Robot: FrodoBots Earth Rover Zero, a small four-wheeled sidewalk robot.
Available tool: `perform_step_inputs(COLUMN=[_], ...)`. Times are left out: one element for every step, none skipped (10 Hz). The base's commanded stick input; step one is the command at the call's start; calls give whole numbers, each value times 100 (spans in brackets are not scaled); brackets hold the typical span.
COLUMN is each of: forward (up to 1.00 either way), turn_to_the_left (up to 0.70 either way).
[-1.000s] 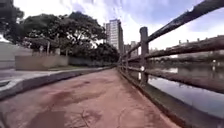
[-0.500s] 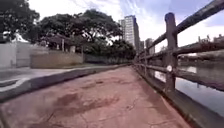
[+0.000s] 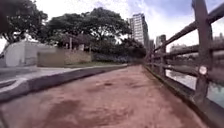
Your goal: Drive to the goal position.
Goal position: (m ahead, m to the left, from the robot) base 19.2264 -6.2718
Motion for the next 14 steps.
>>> perform_step_inputs(forward=[97, 97, 97, 97, 97, 97, 97, 97, 97, 97, 97, 97, 97, 97], turn_to_the_left=[0, 0, 0, 0, 0, -5, -22, -25, -28, -16, 0, 0, 0, 0])
